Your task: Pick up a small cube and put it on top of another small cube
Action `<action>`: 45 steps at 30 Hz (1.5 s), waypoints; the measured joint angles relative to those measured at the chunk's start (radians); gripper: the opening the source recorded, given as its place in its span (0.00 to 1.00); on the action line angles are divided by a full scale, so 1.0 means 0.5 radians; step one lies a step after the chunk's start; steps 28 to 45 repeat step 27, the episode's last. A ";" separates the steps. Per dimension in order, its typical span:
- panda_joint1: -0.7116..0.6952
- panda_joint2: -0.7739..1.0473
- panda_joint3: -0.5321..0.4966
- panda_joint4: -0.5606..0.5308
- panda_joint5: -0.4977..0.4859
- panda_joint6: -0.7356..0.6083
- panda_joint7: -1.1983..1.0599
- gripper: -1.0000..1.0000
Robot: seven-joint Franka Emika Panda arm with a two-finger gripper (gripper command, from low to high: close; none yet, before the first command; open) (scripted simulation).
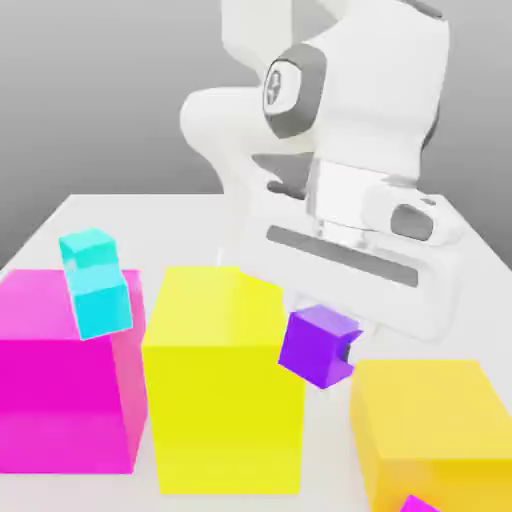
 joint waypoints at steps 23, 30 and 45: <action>-0.169 -0.327 -0.749 -0.007 0.497 -0.629 -1.733 0.00; -0.168 -0.308 -0.756 -0.039 0.499 -0.579 -1.737 1.00; -0.168 -0.308 -0.756 -0.039 0.499 -0.579 -1.737 1.00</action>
